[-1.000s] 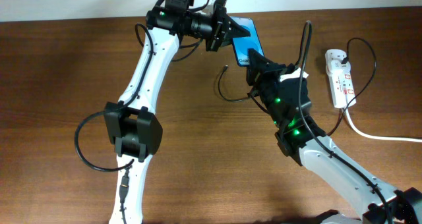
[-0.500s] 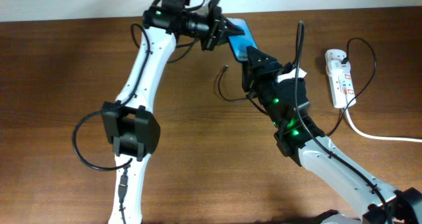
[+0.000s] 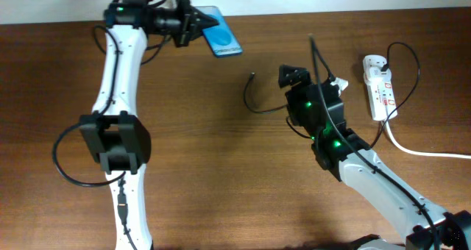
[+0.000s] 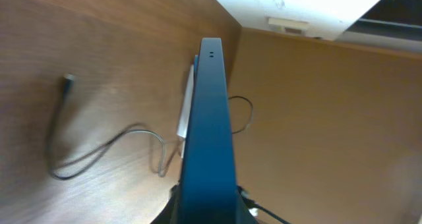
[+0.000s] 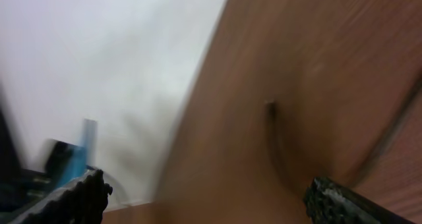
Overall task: Plug charger to phone and switch on socket
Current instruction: 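Lower the right gripper onto the black cable's USB-C end and grasp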
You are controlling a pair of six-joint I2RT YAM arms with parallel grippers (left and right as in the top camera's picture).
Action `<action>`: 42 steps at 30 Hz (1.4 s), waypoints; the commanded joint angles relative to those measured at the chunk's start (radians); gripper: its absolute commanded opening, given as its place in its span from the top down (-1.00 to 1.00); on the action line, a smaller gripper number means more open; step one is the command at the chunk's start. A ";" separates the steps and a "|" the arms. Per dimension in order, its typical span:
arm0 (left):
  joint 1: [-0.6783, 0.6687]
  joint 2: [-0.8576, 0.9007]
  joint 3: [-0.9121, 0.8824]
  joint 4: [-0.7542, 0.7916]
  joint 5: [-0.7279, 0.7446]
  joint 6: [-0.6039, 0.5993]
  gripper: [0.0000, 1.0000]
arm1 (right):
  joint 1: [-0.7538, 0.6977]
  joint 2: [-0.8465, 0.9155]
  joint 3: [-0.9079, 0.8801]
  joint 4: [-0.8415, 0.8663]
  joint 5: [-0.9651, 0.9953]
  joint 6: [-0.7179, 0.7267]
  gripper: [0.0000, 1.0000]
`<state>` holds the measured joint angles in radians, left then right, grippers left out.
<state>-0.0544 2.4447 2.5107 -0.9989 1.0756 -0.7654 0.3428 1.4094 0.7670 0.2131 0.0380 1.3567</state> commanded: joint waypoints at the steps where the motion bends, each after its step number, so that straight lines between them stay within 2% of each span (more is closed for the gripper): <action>1: 0.050 -0.004 0.016 -0.084 0.046 0.154 1.00 | -0.036 -0.006 0.010 -0.066 -0.066 -0.346 -0.97; 3: 0.075 -0.004 0.016 -0.134 0.047 0.179 1.00 | -0.036 -0.006 0.010 -0.066 -0.129 -0.417 -0.97; 5: 0.103 -0.004 0.016 -0.172 0.069 0.262 1.00 | -0.034 -0.006 0.018 -0.092 -0.185 -0.504 -0.97; 8: 0.126 -0.004 0.016 -0.230 0.119 0.405 1.00 | -0.035 -0.005 0.085 -0.258 -0.192 -0.552 -0.96; 10: 0.136 -0.004 0.016 -0.282 0.141 0.505 1.00 | -0.035 0.013 0.189 -0.407 -0.193 -0.603 -0.97; 12: 0.138 -0.004 0.016 -0.314 0.140 0.554 1.00 | -0.035 0.050 0.309 -0.542 -0.196 -0.655 -0.97; 15: 0.137 -0.004 0.016 -0.351 0.141 0.606 1.00 | -0.035 0.158 0.538 -0.741 -0.230 -0.729 -0.97; 18: 0.136 -0.004 0.016 -0.412 0.144 0.615 1.00 | -0.035 0.338 0.810 -0.907 -0.298 -0.797 -0.97; 22: 0.136 -0.004 0.016 -0.459 0.212 0.666 1.00 | -0.023 0.516 0.988 -0.925 -0.370 -0.799 -0.97; 27: 0.136 -0.004 0.016 -0.467 0.212 0.666 1.00 | -0.023 0.640 0.998 -0.806 -0.367 -0.778 -0.97; 28: 0.136 -0.004 0.016 -0.470 0.212 0.666 1.00 | -0.023 0.656 0.997 -0.801 -0.367 -0.772 -0.90; 30: 0.136 -0.004 0.016 -0.480 0.212 0.666 1.00 | -0.023 0.692 0.997 -0.790 -0.367 -0.772 -0.37; 31: 0.136 -0.004 0.016 -0.484 0.212 0.666 1.00 | -0.022 0.714 0.997 -0.784 -0.367 -0.773 0.00; 32: 0.136 -0.004 0.016 -0.486 0.212 0.666 1.00 | -0.021 0.731 0.997 -0.784 -0.367 -0.773 0.08; 40: 0.134 -0.004 0.016 -0.496 0.211 0.666 1.00 | -0.021 0.841 0.997 -0.737 -0.341 -0.746 0.21; 42: 0.133 -0.004 0.016 -0.496 0.211 0.666 1.00 | -0.020 0.864 0.997 -0.724 -0.341 -0.718 0.31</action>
<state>0.0799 2.4458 2.5107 -1.4925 1.2324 -0.1192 0.3149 2.2314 1.7447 -0.5255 -0.3126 0.6014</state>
